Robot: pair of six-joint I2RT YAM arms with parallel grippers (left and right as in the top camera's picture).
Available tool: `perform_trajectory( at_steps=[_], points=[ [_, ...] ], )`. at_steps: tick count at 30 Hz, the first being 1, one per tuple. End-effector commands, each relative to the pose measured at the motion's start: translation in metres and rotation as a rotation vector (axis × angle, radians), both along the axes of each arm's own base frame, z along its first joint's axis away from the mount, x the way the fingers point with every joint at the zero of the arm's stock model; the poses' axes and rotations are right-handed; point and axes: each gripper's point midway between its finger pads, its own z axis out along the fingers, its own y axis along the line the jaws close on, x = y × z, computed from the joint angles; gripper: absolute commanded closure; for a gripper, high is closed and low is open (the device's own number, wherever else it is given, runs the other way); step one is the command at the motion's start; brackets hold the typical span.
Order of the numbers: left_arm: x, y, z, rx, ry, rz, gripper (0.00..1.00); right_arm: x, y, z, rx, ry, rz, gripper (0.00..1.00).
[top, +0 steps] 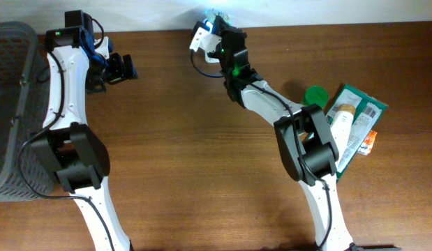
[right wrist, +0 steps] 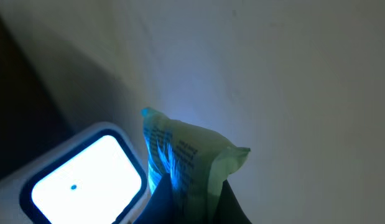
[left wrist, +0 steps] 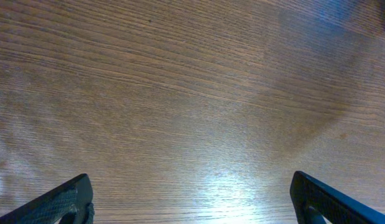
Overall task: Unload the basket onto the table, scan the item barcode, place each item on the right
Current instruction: 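Carry the tissue pack right and drop it on the scanned pile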
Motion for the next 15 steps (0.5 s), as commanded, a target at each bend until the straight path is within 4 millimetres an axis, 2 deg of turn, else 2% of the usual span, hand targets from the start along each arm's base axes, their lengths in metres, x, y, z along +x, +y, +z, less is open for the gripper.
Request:
perform_trajectory(
  at_steps=[1, 2, 3, 4, 5, 6, 7, 8, 9, 12, 14, 15],
  points=[
    [0.003, 0.002, 0.009, 0.008, -0.024, -0.005, 0.01, -0.023, -0.014, 0.12, 0.173, -0.088, -0.031, 0.96],
    [0.003, 0.002, 0.009, 0.008, -0.024, -0.005, 0.01, -0.029, -0.018, 0.136, 0.207, -0.089, -0.041, 0.96],
    [0.003, 0.002, 0.009, 0.008, -0.024, -0.005, 0.01, -0.043, -0.026, 0.169, 0.281, -0.089, -0.051, 0.96],
    [0.003, 0.002, 0.009, 0.008, -0.024, -0.005, 0.01, -0.055, -0.031, 0.191, 0.344, -0.082, -0.051, 0.96],
    [0.003, 0.002, 0.009, 0.008, -0.024, -0.005, 0.01, -0.066, -0.036, 0.206, 0.411, -0.063, -0.056, 0.96],
    [0.003, 0.002, 0.009, 0.008, -0.024, -0.005, 0.01, -0.085, -0.047, 0.228, 0.506, -0.024, -0.074, 0.96],
    [0.003, 0.002, 0.009, 0.008, -0.024, -0.005, 0.01, -0.097, -0.056, 0.239, 0.557, -0.006, -0.102, 0.96],
    [0.003, 0.002, 0.009, 0.008, -0.024, -0.005, 0.01, -0.113, -0.072, 0.249, 0.626, 0.026, -0.163, 0.96],
    [0.003, 0.002, 0.009, 0.008, -0.024, -0.005, 0.01, -0.149, -0.1, 0.261, 0.698, 0.089, -0.26, 0.96],
    [0.003, 0.002, 0.009, 0.008, -0.024, -0.005, 0.01, -0.209, -0.138, 0.264, 0.825, 0.217, -0.377, 0.96],
    [0.003, 0.002, 0.009, 0.008, -0.024, -0.005, 0.01, -0.249, -0.173, 0.258, 0.983, 0.289, -0.499, 0.96],
    [0.003, 0.002, 0.009, 0.008, -0.024, -0.005, 0.01, -0.273, -0.199, 0.25, 1.053, 0.328, -0.596, 0.96]
  ],
)
